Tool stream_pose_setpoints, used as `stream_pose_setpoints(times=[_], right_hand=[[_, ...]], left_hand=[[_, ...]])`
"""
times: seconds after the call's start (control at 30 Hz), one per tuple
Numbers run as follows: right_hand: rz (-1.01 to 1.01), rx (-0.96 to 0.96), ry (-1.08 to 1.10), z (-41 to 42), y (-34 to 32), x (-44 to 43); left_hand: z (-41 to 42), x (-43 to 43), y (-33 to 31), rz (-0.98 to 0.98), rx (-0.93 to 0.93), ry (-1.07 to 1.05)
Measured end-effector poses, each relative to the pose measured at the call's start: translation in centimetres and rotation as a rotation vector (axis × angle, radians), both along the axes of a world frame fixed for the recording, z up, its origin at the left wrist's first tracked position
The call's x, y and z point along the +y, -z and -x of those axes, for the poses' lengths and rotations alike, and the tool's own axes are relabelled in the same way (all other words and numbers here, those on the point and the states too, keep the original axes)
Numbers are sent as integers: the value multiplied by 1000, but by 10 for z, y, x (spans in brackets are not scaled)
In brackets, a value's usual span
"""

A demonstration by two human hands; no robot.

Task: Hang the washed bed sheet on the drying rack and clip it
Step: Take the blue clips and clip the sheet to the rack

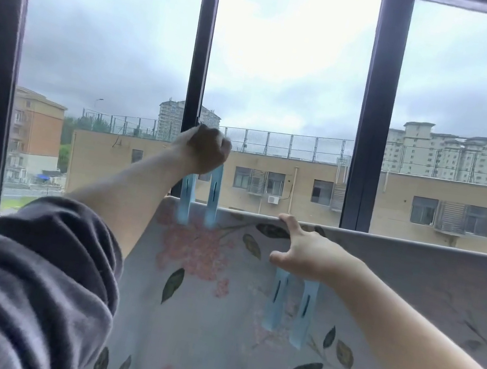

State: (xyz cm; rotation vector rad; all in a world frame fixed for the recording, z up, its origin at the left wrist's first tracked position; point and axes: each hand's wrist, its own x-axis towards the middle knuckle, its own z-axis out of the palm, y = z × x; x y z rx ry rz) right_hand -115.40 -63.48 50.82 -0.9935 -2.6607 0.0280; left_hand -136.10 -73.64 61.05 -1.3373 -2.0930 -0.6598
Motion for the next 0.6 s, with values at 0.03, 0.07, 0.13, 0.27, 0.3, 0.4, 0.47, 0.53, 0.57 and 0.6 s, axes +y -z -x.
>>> stream_pose_setpoints(times=[0.03, 0.07, 0.13, 0.27, 0.3, 0.4, 0.47, 0.53, 0.57, 0.6], right_hand=[[5, 0, 1, 0, 0, 0], [11, 4, 0, 0, 1, 0], [23, 9, -2, 1, 1, 0], [26, 12, -6, 0, 2, -2], [27, 11, -7, 0, 1, -2], [26, 0, -8, 0, 1, -3], [18, -5, -5, 1, 2, -3], [10, -9, 1, 3, 3, -3], [11, -6, 2, 4, 4, -3], [15, -1, -2, 4, 4, -3]], left_hand=[[-4, -1, -4, -101, -3, 49], [-6, -1, -8, -183, 31, 85], [-14, 1, -15, -225, 16, 118], [-15, 2, -4, -143, -4, 27], [-12, 1, 1, -135, -6, 16], [-5, -3, 12, -119, -19, -7], [-1, -3, 13, -120, -29, 16], [1, -3, 12, -2, -131, 51], [2, -4, 11, 50, -169, 49], [3, -5, 9, 112, -178, 34]])
